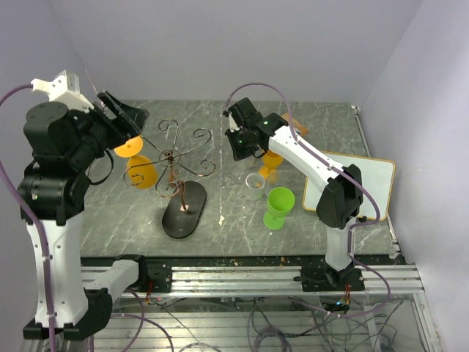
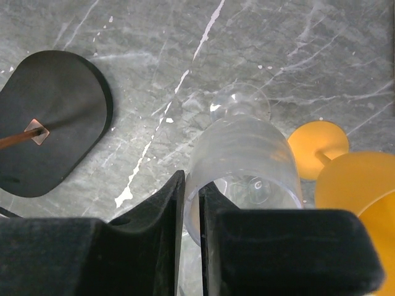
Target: Take the wine glass off the wine glass rack
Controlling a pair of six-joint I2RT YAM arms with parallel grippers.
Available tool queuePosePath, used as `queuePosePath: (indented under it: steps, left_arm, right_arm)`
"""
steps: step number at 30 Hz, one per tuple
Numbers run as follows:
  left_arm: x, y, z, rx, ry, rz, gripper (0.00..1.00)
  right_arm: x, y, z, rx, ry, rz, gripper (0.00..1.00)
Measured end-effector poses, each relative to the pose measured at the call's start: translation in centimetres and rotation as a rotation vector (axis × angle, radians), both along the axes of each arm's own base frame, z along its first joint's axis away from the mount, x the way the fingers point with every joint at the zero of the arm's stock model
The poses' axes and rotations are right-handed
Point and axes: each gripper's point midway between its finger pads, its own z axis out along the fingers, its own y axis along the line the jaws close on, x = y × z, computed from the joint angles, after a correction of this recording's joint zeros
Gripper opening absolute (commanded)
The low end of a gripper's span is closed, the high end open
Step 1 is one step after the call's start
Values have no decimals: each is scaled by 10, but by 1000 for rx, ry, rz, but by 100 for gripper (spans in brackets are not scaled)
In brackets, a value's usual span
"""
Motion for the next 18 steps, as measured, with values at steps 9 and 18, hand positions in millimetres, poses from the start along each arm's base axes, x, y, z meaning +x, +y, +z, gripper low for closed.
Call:
queuePosePath:
  steps: [9, 18]
  left_arm:
    - [36, 19, 3, 2, 30, 129, 91]
    - [2, 57, -35, -73, 129, 388, 80]
  right_arm:
    - [3, 3, 1, 9, -16, 10, 43]
    - [1, 0, 34, 50, -72, 15, 63]
